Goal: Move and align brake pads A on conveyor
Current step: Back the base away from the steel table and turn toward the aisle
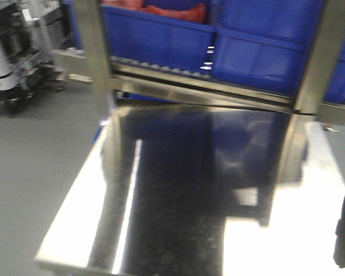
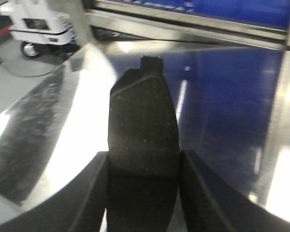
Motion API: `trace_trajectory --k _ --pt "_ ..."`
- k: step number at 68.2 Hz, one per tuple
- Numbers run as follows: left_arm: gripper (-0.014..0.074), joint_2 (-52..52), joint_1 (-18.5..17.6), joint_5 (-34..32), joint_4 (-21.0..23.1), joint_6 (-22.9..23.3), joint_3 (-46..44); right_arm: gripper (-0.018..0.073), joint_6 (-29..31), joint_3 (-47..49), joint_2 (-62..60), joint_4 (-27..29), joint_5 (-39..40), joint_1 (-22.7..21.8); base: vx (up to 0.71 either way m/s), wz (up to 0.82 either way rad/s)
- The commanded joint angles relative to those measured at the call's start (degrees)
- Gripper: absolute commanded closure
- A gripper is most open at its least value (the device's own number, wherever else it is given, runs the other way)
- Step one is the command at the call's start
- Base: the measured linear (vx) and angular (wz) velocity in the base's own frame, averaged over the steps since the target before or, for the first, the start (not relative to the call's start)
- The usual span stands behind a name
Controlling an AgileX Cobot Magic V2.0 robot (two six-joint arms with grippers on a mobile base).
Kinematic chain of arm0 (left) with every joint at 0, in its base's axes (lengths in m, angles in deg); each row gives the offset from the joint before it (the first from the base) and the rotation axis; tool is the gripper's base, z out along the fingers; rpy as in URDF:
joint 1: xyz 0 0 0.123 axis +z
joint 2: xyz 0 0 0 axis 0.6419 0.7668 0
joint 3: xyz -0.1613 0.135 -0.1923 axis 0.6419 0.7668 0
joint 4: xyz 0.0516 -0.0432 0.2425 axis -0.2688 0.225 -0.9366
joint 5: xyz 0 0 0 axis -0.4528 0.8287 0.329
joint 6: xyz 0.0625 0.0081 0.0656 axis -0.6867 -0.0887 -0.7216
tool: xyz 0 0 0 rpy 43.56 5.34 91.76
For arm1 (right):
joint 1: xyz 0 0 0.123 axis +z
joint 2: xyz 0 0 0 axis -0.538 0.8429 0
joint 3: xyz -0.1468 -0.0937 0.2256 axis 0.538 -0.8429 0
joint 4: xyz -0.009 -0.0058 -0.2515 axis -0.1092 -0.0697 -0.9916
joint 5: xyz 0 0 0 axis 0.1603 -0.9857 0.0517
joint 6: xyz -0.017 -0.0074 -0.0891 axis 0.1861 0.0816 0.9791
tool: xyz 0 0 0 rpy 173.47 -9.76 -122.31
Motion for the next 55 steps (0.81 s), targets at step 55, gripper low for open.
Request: trace_trajectory --k 55 --pt "0.0603 0.45 -0.26 -5.23 -0.1 0.28 -1.64 0.0564 0.44 1.78 0.3 -1.23 5.35 -0.22 -0.2 0.79"
